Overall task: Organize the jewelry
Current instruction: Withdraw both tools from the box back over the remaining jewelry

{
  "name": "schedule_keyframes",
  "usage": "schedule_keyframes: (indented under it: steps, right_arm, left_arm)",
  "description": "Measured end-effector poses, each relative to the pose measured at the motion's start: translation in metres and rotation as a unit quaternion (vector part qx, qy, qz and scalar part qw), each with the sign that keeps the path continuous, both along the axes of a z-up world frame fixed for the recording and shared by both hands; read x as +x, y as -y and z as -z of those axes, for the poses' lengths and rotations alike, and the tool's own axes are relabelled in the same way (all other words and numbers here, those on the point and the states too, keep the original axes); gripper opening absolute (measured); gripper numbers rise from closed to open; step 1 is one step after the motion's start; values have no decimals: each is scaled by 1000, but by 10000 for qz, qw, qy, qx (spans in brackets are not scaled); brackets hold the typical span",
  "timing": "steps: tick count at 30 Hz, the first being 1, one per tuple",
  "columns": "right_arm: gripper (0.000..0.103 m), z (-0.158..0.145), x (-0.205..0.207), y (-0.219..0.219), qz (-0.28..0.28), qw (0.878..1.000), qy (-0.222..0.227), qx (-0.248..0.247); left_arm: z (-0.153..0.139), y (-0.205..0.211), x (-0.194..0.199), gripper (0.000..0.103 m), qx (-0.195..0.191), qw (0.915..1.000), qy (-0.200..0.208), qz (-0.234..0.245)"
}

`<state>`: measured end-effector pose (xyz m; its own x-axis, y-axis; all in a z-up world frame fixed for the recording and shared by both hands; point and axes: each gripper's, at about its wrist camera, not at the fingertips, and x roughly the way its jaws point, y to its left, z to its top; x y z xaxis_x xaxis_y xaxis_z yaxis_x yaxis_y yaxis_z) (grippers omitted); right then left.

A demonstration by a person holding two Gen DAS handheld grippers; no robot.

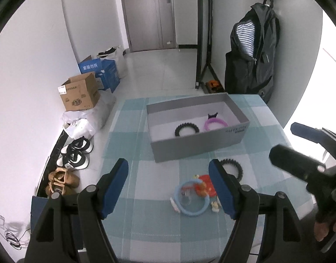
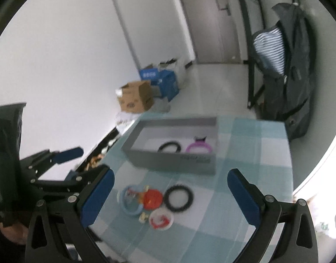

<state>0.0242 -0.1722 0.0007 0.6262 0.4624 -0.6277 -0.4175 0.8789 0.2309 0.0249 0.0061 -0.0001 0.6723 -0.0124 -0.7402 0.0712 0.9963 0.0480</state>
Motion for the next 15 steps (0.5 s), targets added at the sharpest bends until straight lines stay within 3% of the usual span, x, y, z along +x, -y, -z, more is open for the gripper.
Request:
schedule_keyframes:
  steps: [3,10,15]
  right_arm:
    - [103,9,-5,-6,16,9997,-53,-240]
    - [102,31,-9,-9,-25,9986,-474,-239]
    - [79,47,-11,-19,-343,9955,-785,-407]
  left_arm:
    - [6,-3,-3,72,-65,9999,-102,-9]
    - [36,-20,0,72,-373,9974,-617,-80]
    - [43,-24,3,72,-654,9942,-850,-92]
